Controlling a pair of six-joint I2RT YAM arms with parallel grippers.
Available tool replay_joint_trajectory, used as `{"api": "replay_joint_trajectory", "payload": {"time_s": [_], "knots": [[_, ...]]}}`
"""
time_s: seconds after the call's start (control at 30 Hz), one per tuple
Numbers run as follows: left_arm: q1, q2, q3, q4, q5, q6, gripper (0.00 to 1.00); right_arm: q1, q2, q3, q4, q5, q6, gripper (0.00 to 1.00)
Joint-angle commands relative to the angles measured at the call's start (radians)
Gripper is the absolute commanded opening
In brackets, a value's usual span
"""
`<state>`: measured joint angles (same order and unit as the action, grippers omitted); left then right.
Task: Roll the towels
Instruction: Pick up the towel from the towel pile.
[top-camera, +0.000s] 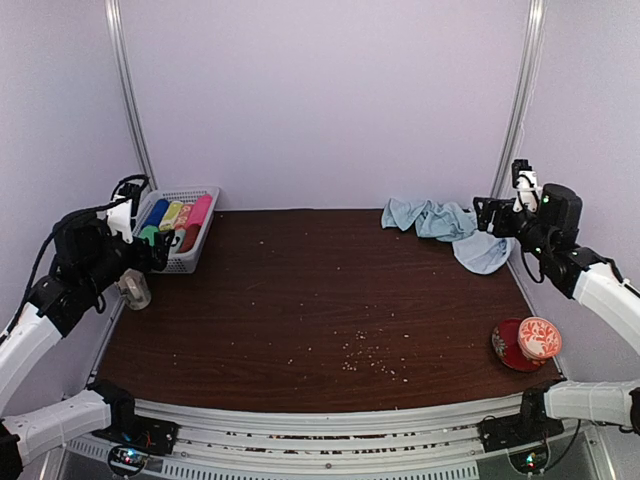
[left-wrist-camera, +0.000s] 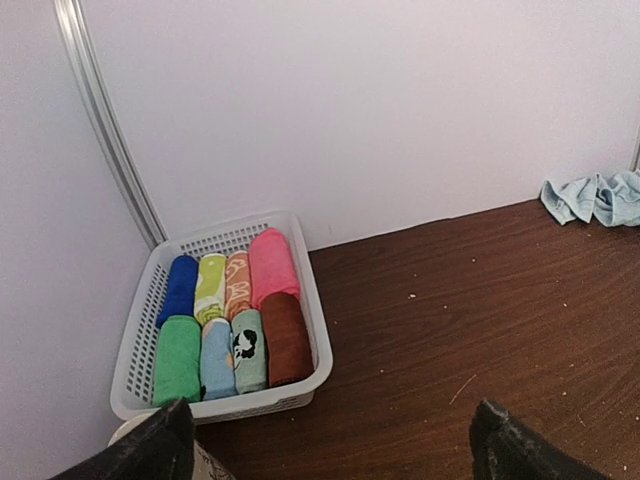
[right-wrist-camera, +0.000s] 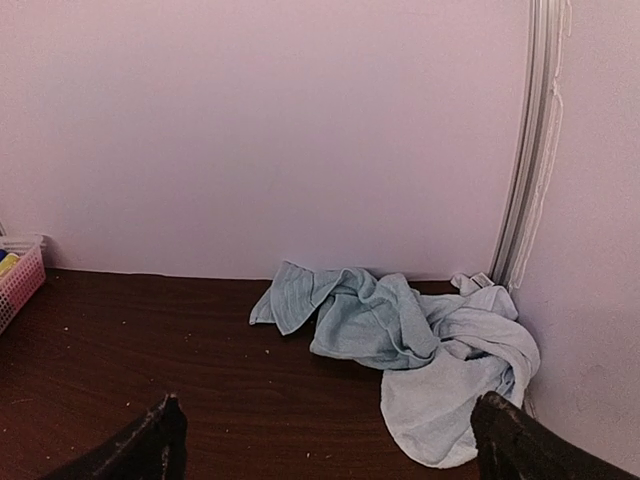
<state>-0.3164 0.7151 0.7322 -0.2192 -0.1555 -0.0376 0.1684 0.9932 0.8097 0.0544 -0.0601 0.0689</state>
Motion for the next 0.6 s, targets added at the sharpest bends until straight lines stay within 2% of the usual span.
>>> {"api": "replay_joint_trajectory", "payload": {"time_s": [0.0,0.3,0.43,0.57], "knots": [[-0.004,-0.001,-0.017,0.089,-0.067,-0.056,0.98,-0.017,0.012,-0.020,0.040,-0.020,-0.027,1.00],[-0.004,0.018,-0.023,0.115,-0.088,-0.084,0.98,-0.025,0.082,-0.030,0.043,-0.048,-0.106,1.00],[-0.004,0.030,-0.020,0.117,-0.089,-0.090,0.98,-0.026,0.238,0.077,-0.033,0.027,-0.112,1.00],[-0.004,0.041,-0.020,0.123,-0.080,-0.092,0.98,-0.027,0.482,0.262,-0.146,0.130,-0.115,0.98]]}}
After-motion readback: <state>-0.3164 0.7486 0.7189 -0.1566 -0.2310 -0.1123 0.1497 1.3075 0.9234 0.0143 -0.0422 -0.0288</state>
